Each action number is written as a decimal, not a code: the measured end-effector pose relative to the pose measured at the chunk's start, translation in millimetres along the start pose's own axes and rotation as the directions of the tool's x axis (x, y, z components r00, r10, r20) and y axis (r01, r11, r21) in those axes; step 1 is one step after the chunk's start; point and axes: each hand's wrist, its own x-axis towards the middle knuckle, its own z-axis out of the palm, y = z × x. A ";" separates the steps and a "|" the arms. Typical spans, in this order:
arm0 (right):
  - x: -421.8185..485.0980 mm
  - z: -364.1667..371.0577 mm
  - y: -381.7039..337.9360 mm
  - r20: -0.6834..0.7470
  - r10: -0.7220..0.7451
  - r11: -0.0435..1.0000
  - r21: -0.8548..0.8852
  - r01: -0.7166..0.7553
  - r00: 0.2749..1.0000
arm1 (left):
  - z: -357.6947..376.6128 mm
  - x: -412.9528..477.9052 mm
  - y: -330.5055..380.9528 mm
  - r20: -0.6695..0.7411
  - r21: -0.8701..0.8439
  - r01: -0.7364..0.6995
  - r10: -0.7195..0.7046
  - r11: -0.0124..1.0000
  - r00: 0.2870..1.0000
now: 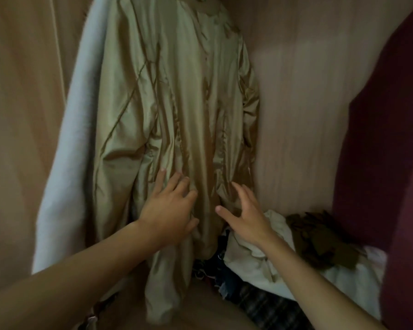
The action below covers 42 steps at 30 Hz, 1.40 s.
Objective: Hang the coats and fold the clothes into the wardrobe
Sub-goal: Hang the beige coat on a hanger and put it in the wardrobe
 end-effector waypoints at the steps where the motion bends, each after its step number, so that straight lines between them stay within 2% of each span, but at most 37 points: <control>1: -10.2 -4.0 -5.1 -0.017 0.011 1.000 -0.028 -0.012 1.000 | -0.3 -3.3 -0.2 -0.003 -0.042 -0.005 0.005 0.999 1.000; 7: -86.4 -19.6 -27.7 -0.105 0.101 0.955 -0.269 -0.126 0.989 | 9.1 -30.4 21.7 -0.019 -0.314 -0.049 0.046 0.948 0.999; 13: -162.6 -52.9 -58.9 -0.185 0.153 0.800 -0.554 -0.231 0.971 | 1.3 -57.5 62.6 0.068 -0.454 -0.073 0.116 0.888 0.991; 18: -210.1 -75.3 -84.2 -0.218 0.126 0.736 -0.633 -0.238 0.968 | -24.1 -69.0 76.3 -0.004 -0.514 -0.143 0.164 0.846 0.986; 24: -255.0 -91.5 -102.8 -0.232 0.073 0.752 -0.626 -0.207 0.970 | -54.6 -86.1 88.7 -0.069 -0.554 -0.204 0.199 0.807 0.977; 28: -290.9 -93.8 -100.8 -0.250 0.063 0.782 -0.589 -0.203 0.966 | -71.7 -105.2 106.7 -0.013 -0.601 -0.175 0.210 0.780 0.978; 32: -334.8 -83.3 -86.3 -0.279 0.126 0.825 -0.504 -0.257 0.952 | -78.9 -139.1 140.2 0.061 -0.645 -0.145 0.239 0.751 0.969; 35: -362.6 -77.3 -81.7 -0.247 0.183 0.823 -0.491 -0.286 0.952 | -78.3 -165.2 155.4 0.098 -0.632 -0.176 0.303 0.755 0.948; 39: -388.4 -79.3 -90.1 -0.251 0.216 0.796 -0.515 -0.319 0.944 | -82.1 -177.4 157.1 0.064 -0.615 -0.243 0.354 0.750 0.933; 42: -409.5 -85.9 -103.0 -0.300 0.235 0.759 -0.537 -0.367 0.924 | -92.0 -179.8 161.7 0.022 -0.655 -0.272 0.377 0.705 0.926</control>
